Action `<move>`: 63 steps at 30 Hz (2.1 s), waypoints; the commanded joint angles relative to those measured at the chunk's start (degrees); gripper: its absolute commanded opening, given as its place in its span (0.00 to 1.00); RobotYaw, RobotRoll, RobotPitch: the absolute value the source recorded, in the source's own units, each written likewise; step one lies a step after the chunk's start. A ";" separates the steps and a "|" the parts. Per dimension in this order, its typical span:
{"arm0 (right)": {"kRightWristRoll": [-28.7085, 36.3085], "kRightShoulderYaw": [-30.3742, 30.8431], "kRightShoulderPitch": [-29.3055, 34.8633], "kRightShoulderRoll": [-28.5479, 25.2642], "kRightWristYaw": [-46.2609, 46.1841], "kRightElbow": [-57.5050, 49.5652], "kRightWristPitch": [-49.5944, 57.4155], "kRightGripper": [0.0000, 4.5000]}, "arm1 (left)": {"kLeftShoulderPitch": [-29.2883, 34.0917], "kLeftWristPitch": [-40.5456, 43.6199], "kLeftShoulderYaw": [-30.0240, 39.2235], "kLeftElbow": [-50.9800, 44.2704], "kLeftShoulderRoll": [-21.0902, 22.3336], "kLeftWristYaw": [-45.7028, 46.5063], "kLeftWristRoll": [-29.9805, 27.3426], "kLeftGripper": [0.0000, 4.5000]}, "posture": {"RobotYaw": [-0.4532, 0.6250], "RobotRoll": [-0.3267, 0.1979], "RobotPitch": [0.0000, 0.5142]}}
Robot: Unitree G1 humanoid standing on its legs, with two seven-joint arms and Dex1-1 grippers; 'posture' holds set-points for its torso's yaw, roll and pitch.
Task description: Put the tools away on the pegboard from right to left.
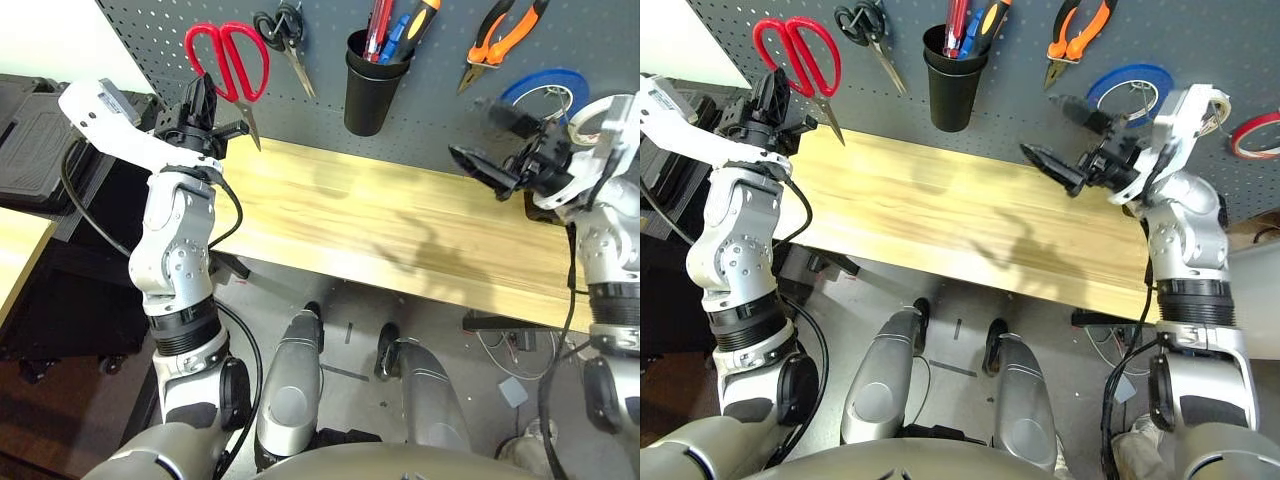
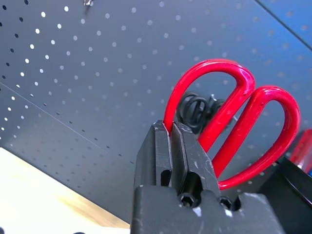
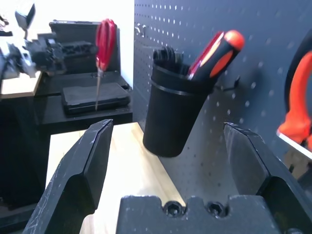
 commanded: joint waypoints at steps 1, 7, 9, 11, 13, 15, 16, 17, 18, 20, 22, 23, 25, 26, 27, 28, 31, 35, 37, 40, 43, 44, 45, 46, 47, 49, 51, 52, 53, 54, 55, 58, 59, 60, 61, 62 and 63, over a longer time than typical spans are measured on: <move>1.21 -1.30 -1.18 -1.10 1.11 -0.32 2.17 1.00 | -0.94 -0.71 -0.02 2.00 0.57 -0.93 -0.73 0.01 | 0.67 0.62 0.51; 1.14 -1.24 -3.53 -1.71 1.60 -0.31 4.28 1.00 | -3.07 -1.44 0.10 5.30 1.29 -2.05 -0.58 0.01 | 0.66 0.62 0.51; 0.84 -1.10 -3.97 -1.58 1.61 -0.19 4.30 1.00 | -3.73 -1.81 -0.01 6.48 1.54 -2.56 -0.43 0.01 | 0.66 0.62 0.51; 0.60 -0.83 -4.25 -1.22 1.41 -0.25 4.30 1.00 | -4.76 -2.56 -0.37 8.41 1.94 -3.60 -0.16 0.01 | 0.66 0.62 0.52; 0.33 -0.48 -4.30 -0.79 1.16 -0.47 4.19 1.00 | -5.87 -3.44 -0.77 10.65 2.34 -4.70 0.20 0.01 | 0.66 0.62 0.52; -0.18 -0.05 -4.18 -0.37 1.22 -0.40 3.60 1.00 | -7.03 -4.59 -1.08 13.26 2.75 -5.68 0.70 0.01 | 0.66 0.62 0.52; -0.40 0.08 -4.10 -0.19 1.27 -0.31 3.33 1.00 | -7.60 -5.13 -1.20 14.54 2.94 -6.12 0.94 0.01 | 0.66 0.62 0.52; -0.73 0.19 -4.03 -0.02 1.28 -0.23 3.03 1.00 | -8.29 -5.67 -1.32 16.00 3.10 -6.66 1.13 0.01 | 0.65 0.62 0.51; -0.97 0.21 -3.99 0.11 1.29 -0.19 2.88 1.00 | -8.73 -6.06 -1.40 16.94 3.20 -7.01 1.22 0.01 | 0.65 0.62 0.51; -1.65 0.29 -4.00 0.47 1.14 -0.06 2.36 1.00 | -9.98 -7.05 -1.89 19.71 3.49 -8.11 1.78 0.01 | 0.64 0.62 0.51; -2.43 0.46 -4.05 0.93 0.80 -0.03 1.63 1.00 | -11.75 -8.23 -2.29 23.53 3.66 -9.06 2.55 0.01 | 0.64 0.62 0.51; -2.87 0.59 -4.07 1.19 0.45 -0.04 1.30 1.00 | -12.85 -9.06 -2.41 25.89 3.80 -9.42 3.05 0.01 | 0.64 0.62 0.51; -3.60 0.81 -4.05 1.71 -0.09 -0.10 0.78 1.00 | -15.34 -10.91 -2.30 31.05 4.05 -10.07 3.80 0.01 | 0.64 0.62 0.50; -3.83 0.83 -4.07 1.91 -0.19 -0.07 0.63 1.00 | -16.24 -11.72 -2.24 32.97 4.12 -10.39 4.03 0.01 | 0.64 0.62 0.50; -4.08 0.88 -3.96 2.16 -0.42 -0.22 0.55 1.00 | -17.43 -12.58 -2.31 35.63 4.28 -10.65 4.52 0.01 | 0.64 0.62 0.50; -4.43 0.98 -3.77 2.43 -0.83 -0.45 0.47 1.00 | -18.87 -13.51 -2.38 38.90 4.44 -10.91 5.09 0.01 | 0.64 0.62 0.50; -5.71 1.45 -2.98 3.34 -1.75 -0.52 -0.67 1.00 | -23.67 -16.95 -3.64 50.50 5.07 -12.64 7.84 0.01 | 0.63 0.62 0.50; -7.98 2.00 -1.67 4.49 -3.25 0.16 -3.30 1.00 | -25.37 -20.16 -7.41 60.45 6.53 -14.44 13.40 0.15 | 0.61 0.62 0.50; -9.45 2.07 -0.61 5.46 -4.97 0.58 -5.37 1.00 | -23.32 -21.46 -9.21 60.56 6.65 -15.78 15.18 0.28 | 0.61 0.62 0.50; -10.95 2.03 1.16 6.62 -7.06 0.69 -7.44 1.00 | -19.38 -21.31 -10.78 58.20 6.64 -16.96 16.60 0.54 | 0.60 0.62 0.50; -12.51 1.79 3.28 7.96 -10.26 0.89 -9.10 1.00 | -13.77 -20.60 -11.83 53.15 6.49 -18.15 17.04 0.80 | 0.60 0.62 0.51; -13.23 1.74 3.95 8.32 -11.50 1.20 -9.77 1.00 | -11.88 -19.68 -12.17 51.43 6.50 -18.20 17.19 0.88 | 0.60 0.62 0.51; -13.88 1.73 4.44 8.57 -12.48 1.53 -10.38 1.00 | -10.39 -18.91 -12.52 49.97 6.54 -18.18 17.38 0.97 | 0.60 0.62 0.51; -14.28 1.79 4.70 8.68 -13.10 1.75 -10.82 1.00 | -9.43 -18.24 -12.70 48.83 6.55 -18.19 17.40 0.99 | 0.61 0.62 0.52; -15.22 1.75 5.20 9.00 -14.51 2.47 -11.68 1.00 | -7.84 -18.21 -13.06 47.39 6.61 -18.17 17.73 0.99 | 0.61 0.62 0.52; -17.89 1.21 6.92 10.40 -19.10 4.68 -14.44 1.00 | -2.19 -20.67 -13.22 42.43 6.25 -19.64 17.18 0.99 | 0.61 0.62 0.52; -19.75 0.81 8.08 11.49 -23.00 6.24 -16.54 1.00 | 1.28 -19.85 -13.43 39.38 6.18 -19.48 17.38 0.99 | 0.61 0.62 0.52; -20.91 0.43 8.88 12.18 -25.87 6.91 -17.47 1.00 | 2.93 -19.60 -13.26 38.39 6.12 -19.23 17.34 0.99 | 0.61 0.62 0.52; -21.72 0.22 9.42 12.64 -27.89 7.41 -18.16 1.00 | 4.07 -19.42 -13.10 37.67 6.04 -19.10 17.19 0.99 | 0.61 0.62 0.52; -22.37 0.09 9.77 13.00 -29.52 7.92 -18.88 1.00 | 4.93 -19.66 -13.01 37.09 5.98 -18.91 17.22 0.99 | 0.60 0.62 0.52; -23.14 -0.19 10.23 13.43 -31.60 8.52 -19.65 1.00 | 5.91 -19.80 -12.95 36.48 5.92 -18.53 17.37 0.99 | 0.60 0.62 0.52; -25.45 -1.37 11.68 14.56 -38.34 10.36 -21.54 1.00 | 8.58 -20.93 -12.55 35.40 5.76 -17.32 17.80 0.99 | 0.60 0.62 0.52; -26.23 -1.86 12.22 14.85 -40.58 11.03 -22.22 1.00 | 9.47 -21.71 -12.14 35.17 5.65 -16.90 17.73 0.99 | 0.59 0.62 0.52; -26.99 -2.41 12.80 15.08 -42.94 11.81 -22.97 1.00 | 10.31 -22.51 -11.67 35.07 5.61 -16.17 17.82 0.99 | 0.59 0.62 0.52; -27.90 -3.14 13.42 15.21 -45.69 12.81 -23.70 1.00 | 11.10 -23.44 -11.01 35.16 5.59 -15.19 17.95 0.99 | 0.59 0.62 0.52; -28.69 -3.78 13.93 15.22 -48.10 13.74 -24.32 1.00 | 11.68 -24.18 -10.38 35.22 5.51 -14.35 17.92 0.99 | 0.59 0.62 0.52; -29.53 -4.43 14.47 15.15 -50.59 14.75 -24.94 1.00 | 12.20 -25.18 -9.91 35.45 5.63 -13.65 18.12 0.99 | 0.58 0.62 0.52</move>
